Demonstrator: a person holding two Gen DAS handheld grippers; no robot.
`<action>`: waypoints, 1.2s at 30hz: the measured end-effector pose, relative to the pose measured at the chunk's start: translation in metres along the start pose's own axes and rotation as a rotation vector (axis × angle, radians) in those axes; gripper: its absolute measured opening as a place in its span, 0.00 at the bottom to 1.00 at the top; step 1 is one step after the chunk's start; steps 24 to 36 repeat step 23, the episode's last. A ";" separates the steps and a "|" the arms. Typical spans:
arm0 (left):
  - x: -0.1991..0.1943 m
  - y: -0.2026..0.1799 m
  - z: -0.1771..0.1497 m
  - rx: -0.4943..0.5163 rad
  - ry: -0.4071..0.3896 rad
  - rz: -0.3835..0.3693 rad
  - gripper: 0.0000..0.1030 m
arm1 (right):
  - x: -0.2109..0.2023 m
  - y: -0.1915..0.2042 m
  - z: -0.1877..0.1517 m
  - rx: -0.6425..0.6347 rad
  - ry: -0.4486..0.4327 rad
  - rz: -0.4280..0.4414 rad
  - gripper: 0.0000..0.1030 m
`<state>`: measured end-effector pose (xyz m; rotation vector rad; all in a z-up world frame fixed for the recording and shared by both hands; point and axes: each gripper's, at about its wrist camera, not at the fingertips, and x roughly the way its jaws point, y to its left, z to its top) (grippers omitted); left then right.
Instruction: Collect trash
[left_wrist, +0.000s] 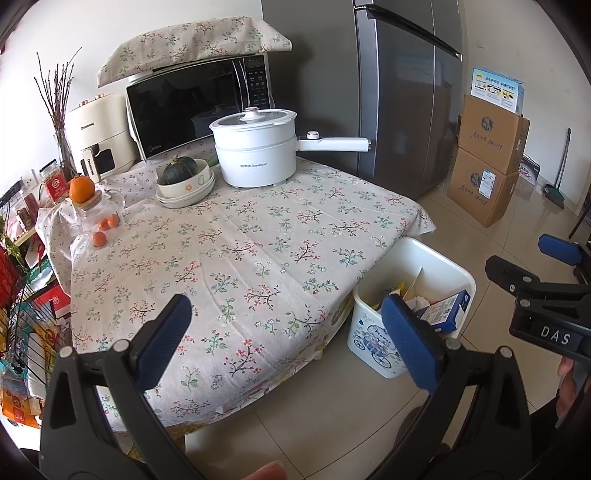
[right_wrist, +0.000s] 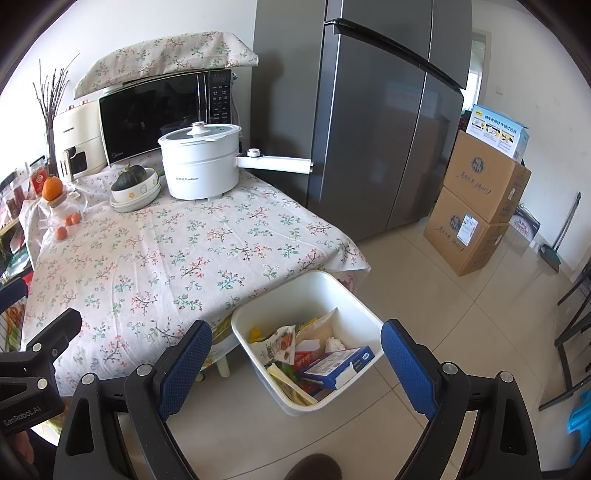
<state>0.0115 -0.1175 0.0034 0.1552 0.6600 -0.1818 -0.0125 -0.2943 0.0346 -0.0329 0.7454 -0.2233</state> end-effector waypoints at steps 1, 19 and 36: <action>0.000 -0.001 0.000 0.001 0.000 0.000 0.99 | 0.000 0.000 0.000 0.000 -0.001 0.000 0.92; 0.000 -0.003 0.000 0.008 0.001 0.002 0.99 | 0.001 -0.001 -0.001 -0.003 0.004 0.000 0.92; 0.001 -0.001 0.000 0.006 0.007 0.022 0.99 | 0.001 -0.001 -0.001 -0.003 0.003 0.000 0.92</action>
